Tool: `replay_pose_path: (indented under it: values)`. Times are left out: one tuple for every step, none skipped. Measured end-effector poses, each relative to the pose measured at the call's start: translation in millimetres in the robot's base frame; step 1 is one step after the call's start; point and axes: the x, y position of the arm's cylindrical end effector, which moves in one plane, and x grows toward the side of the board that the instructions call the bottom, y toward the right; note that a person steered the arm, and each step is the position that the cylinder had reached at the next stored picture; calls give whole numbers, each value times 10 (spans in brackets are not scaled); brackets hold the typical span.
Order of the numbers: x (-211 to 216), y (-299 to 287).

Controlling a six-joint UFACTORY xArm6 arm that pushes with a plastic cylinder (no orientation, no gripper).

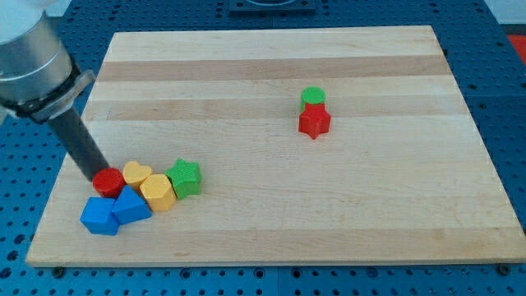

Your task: Push the group of blocks right a bit

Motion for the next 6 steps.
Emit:
replay_pose_path:
  values:
    - [173,-108]
    - [369,-387]
    - [586,-392]
    - [591,-346]
    - [579,-172]
    - [494,75]
